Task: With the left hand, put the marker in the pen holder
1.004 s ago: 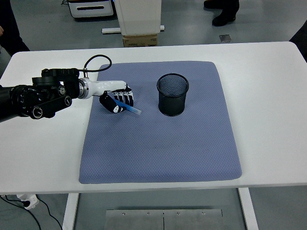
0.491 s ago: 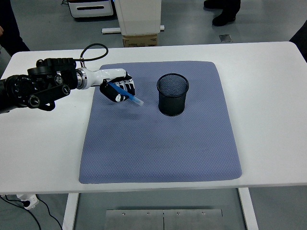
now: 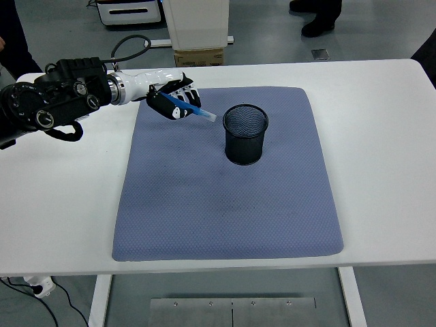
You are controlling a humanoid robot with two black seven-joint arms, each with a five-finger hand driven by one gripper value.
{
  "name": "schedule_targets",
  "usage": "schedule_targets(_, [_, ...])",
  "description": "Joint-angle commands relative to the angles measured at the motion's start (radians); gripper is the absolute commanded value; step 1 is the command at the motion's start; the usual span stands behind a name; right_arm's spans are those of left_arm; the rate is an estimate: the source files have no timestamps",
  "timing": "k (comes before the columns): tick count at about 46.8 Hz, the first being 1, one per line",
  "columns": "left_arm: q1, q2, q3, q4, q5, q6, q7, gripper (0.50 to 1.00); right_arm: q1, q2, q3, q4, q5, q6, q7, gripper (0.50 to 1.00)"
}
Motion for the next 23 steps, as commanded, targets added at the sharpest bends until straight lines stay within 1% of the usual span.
schedule_targets(1, [-0.014, 0.001, -0.002, 0.001, -0.02, -0.013, 0.0, 0.5, 0.0, 0.0, 0.0, 0.0, 0.0, 0.0, 0.0, 1.0])
schedule_targets(7, [-0.033, 0.001, -0.004, 0.0, -0.066, -0.019, -0.001, 0.5, 0.0, 0.0, 0.0, 0.0, 0.0, 0.0, 0.0, 1.0])
schedule_targets(14, [-0.041, -0.002, -0.014, 0.0, -0.122, -0.04, -0.003, 0.5, 0.0, 0.0, 0.0, 0.0, 0.0, 0.0, 0.0, 1.0])
schedule_targets(15, [-0.041, -0.008, -0.03, 0.0, -0.147, -0.043, -0.003, 0.5, 0.0, 0.0, 0.0, 0.0, 0.0, 0.0, 0.0, 1.0])
schedule_targets(18, [-0.041, -0.012, -0.04, -0.002, -0.16, -0.045, -0.003, 0.5, 0.0, 0.0, 0.0, 0.0, 0.0, 0.0, 0.0, 1.0])
schedule_targets(23, [-0.041, -0.041, -0.074, -0.002, -0.183, -0.045, -0.003, 0.5, 0.0, 0.0, 0.0, 0.0, 0.0, 0.0, 0.0, 1.0])
